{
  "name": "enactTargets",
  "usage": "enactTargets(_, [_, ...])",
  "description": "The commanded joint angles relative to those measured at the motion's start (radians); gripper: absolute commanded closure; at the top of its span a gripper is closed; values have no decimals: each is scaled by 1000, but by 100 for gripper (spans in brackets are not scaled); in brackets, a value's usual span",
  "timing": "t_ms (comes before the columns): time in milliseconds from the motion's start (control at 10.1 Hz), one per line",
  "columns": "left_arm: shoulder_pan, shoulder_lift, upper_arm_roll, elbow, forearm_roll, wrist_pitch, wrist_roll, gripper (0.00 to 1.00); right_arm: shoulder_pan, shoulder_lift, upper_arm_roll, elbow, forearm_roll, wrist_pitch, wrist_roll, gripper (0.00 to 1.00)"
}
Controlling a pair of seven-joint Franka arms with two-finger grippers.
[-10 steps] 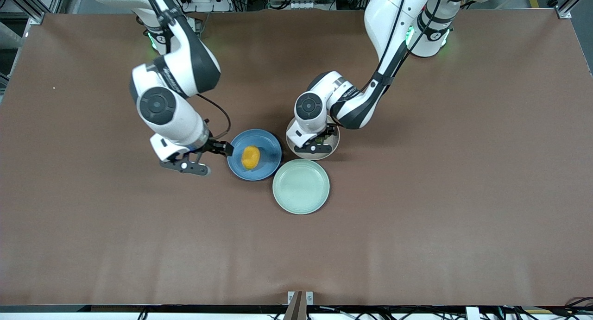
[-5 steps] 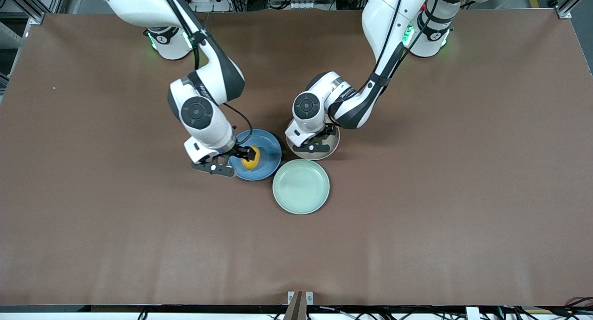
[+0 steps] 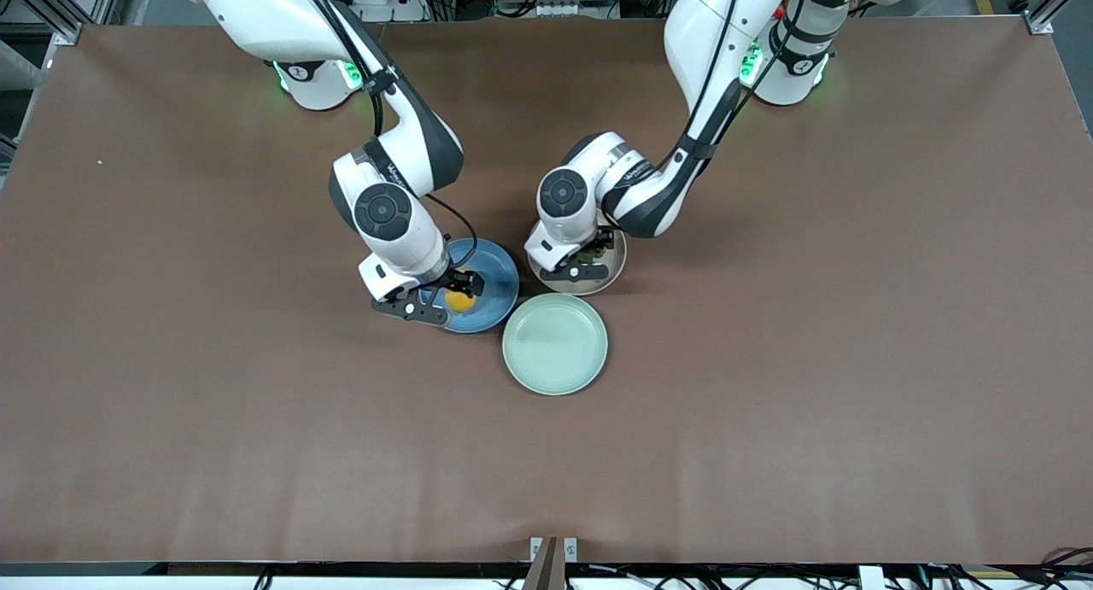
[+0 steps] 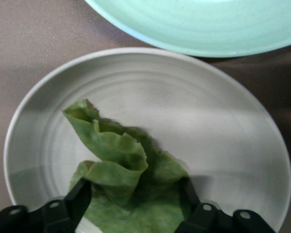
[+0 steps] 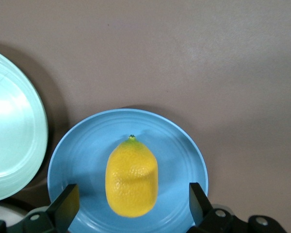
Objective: Pick lemon and lettuce from blue and beige plates
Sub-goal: 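Close the left gripper on the lettuce while the right gripper grasps the lemon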
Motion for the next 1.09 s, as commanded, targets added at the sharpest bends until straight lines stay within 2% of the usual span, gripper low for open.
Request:
enactTargets(0, [-19,11,13,14,56,11,-70,100,0,-9,18,-85,-4,101,25,0])
enactTargets(594, [-13,-76,11,17,45,-22,-96,100,1,49,48,-106,-15,193,121,0])
enactTargets(990, [-2,-159,13,19,45,-125,-91,100,7,81,48,-106,-46,219,145,0])
